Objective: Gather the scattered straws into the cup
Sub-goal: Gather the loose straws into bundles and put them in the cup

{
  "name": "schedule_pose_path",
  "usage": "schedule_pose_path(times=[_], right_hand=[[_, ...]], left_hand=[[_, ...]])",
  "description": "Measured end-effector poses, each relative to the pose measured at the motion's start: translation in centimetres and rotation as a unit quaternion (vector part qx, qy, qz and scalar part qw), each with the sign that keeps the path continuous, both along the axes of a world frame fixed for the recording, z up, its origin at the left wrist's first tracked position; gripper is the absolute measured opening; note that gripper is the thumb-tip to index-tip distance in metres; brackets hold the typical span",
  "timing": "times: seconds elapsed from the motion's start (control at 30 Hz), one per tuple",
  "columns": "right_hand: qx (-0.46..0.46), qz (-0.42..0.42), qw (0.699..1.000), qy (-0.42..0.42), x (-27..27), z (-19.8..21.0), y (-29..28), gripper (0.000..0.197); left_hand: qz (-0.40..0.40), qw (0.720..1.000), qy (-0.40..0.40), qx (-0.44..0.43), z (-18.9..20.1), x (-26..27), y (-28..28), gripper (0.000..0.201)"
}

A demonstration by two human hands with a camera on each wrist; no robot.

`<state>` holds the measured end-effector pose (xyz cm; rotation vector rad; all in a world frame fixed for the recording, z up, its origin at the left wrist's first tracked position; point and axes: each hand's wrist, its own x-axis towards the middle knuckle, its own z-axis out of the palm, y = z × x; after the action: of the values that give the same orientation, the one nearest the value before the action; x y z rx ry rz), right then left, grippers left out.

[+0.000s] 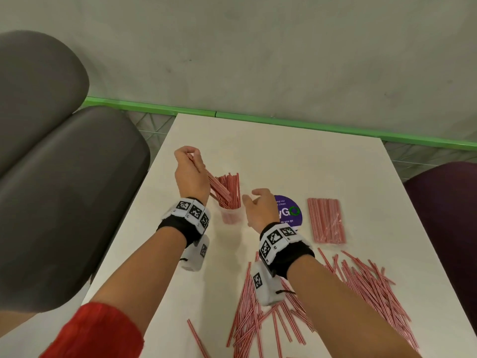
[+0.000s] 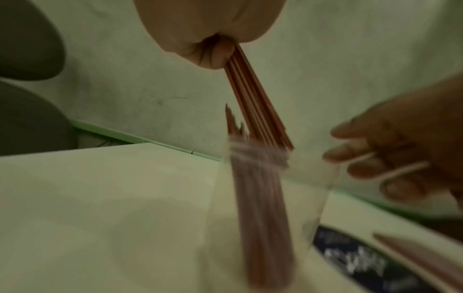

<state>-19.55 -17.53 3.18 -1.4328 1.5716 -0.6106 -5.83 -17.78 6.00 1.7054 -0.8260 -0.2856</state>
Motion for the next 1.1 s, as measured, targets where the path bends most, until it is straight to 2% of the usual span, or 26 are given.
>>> schedule_pose_path(times=[0.17,0.23,0.33,0.4,0.5,0.57,0.67,0.73,0.8,0.87,0.93,1.0,1.1], right_hand=[[0.097,-0.037,0.992,-0.068,-0.2,-1.4,-0.8,0.042],[0.103,-0.042,0.99,-0.083,0.0,-1.9,-0.9,0.04],[0.103,-0.041,0.99,-0.088,0.2,-2.4,-0.9,0.036],[0.109,-0.048,0.986,-0.114,0.1,-2.5,-0.9,0.034],[0.1,-0.046,0.986,-0.128,-0.1,-2.3,-0.7,0.032],[0.09,-0.05,0.987,-0.124,-0.5,-1.9,-0.4,0.033],[0.095,-0.066,0.982,-0.149,-1.8,-1.5,0.8,0.033],[0.112,-0.059,0.98,-0.154,-3.1,-1.3,2.3,0.027],[0.125,-0.025,0.984,-0.122,-4.3,-1.2,4.3,0.018],[0.127,0.02,0.99,-0.063,-5.6,-1.6,6.4,0.017],[0.118,0.069,0.991,0.01,-6.9,-2.0,8.1,0.019],[0.097,0.115,0.985,0.086,-8.2,-2.2,9.5,0.022],[0.077,0.146,0.969,0.183,-9.9,-2.0,10.9,0.026]], left_hand=[[-0.095,0.99,-0.078,0.071,-2.5,-0.6,0.0,0.019],[-0.121,0.98,-0.126,0.096,-3.5,-1.0,0.4,0.021],[-0.144,0.965,-0.202,0.088,-5.0,-1.4,1.2,0.028],[-0.153,0.956,-0.229,0.103,-5.9,-1.3,1.5,0.034],[-0.168,0.956,-0.203,0.13,-5.6,-1.0,2.0,0.046],[-0.171,0.968,-0.145,0.113,-4.6,-0.8,2.7,0.055],[-0.125,0.988,-0.054,0.073,-3.8,-0.6,4.8,0.055],[-0.092,0.991,0.001,0.099,-3.8,-0.9,7.0,0.052],[-0.075,0.985,0.021,0.157,-4.1,-1.3,9.5,0.05],[-0.099,0.962,0.035,0.251,-4.4,-1.8,11.9,0.051],[-0.166,0.913,0.029,0.371,-4.6,-2.4,14.5,0.054],[-0.229,0.854,-0.019,0.467,-4.7,-2.9,16.9,0.056],[-0.262,0.797,-0.082,0.537,-4.7,-3.7,19.8,0.063]])
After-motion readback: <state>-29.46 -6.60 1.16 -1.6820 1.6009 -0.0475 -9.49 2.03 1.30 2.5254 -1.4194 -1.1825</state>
